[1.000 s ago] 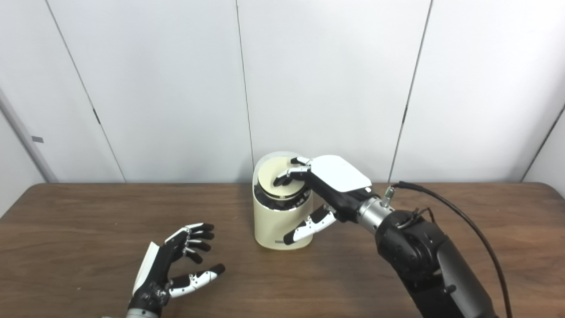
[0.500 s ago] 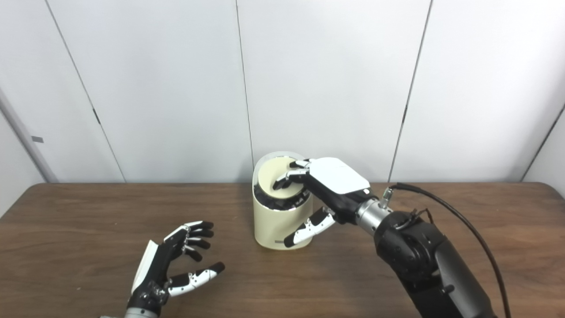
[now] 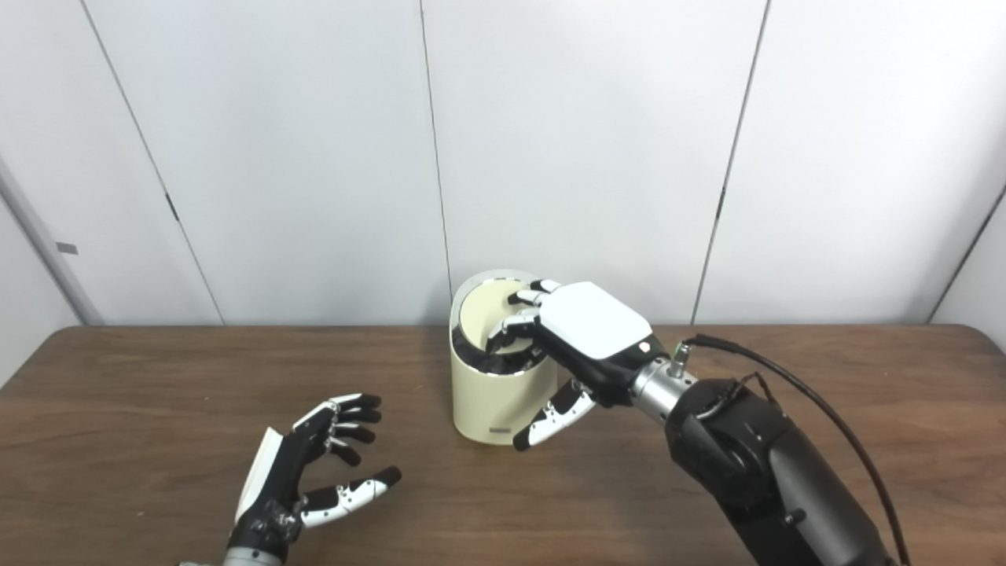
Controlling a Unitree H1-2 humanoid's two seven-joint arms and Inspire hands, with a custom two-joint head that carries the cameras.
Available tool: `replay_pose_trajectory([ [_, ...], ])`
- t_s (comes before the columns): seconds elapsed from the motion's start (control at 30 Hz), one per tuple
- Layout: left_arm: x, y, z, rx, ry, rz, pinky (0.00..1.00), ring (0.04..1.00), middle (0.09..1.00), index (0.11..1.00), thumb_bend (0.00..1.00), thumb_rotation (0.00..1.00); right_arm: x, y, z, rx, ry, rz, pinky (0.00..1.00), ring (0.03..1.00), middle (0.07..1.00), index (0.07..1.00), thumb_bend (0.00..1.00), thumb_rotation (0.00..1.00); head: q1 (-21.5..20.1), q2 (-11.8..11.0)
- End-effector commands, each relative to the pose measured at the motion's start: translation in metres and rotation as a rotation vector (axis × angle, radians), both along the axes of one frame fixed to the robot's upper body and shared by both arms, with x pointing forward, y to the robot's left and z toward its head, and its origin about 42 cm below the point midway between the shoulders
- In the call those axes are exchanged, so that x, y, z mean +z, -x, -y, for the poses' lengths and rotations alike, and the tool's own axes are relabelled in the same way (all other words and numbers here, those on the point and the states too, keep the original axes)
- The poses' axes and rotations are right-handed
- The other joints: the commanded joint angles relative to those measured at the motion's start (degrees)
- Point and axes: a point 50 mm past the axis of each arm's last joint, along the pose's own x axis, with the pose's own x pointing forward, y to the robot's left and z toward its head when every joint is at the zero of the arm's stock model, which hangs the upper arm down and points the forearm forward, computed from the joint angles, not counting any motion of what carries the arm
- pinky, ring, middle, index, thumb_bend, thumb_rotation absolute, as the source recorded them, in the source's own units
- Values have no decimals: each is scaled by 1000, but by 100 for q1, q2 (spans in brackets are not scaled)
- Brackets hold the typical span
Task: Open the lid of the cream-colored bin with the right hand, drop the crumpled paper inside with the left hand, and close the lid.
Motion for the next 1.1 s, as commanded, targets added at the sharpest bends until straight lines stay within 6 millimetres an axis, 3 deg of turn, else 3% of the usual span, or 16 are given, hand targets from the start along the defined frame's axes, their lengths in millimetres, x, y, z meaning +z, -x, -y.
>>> replay_pose_trajectory([
  [0.0,17,-3,2,-6,1,68,504,634,707,740,710,95,3,-2,2,27,63,25,997,909,688,691,810,416,25,40],
  [0.7,20,-3,-1,-11,-2,68,499,635,711,745,702,110,2,-4,4,17,48,-33,980,897,686,690,801,453,17,84],
  [0.97,21,-4,-1,-13,-1,62,503,637,714,746,707,117,12,-4,9,-9,-30,-70,971,906,700,702,774,450,8,80],
  [1.07,21,-5,0,-16,-1,67,501,633,709,745,703,104,18,-4,13,-40,-74,-48,979,901,704,707,744,499,14,80],
])
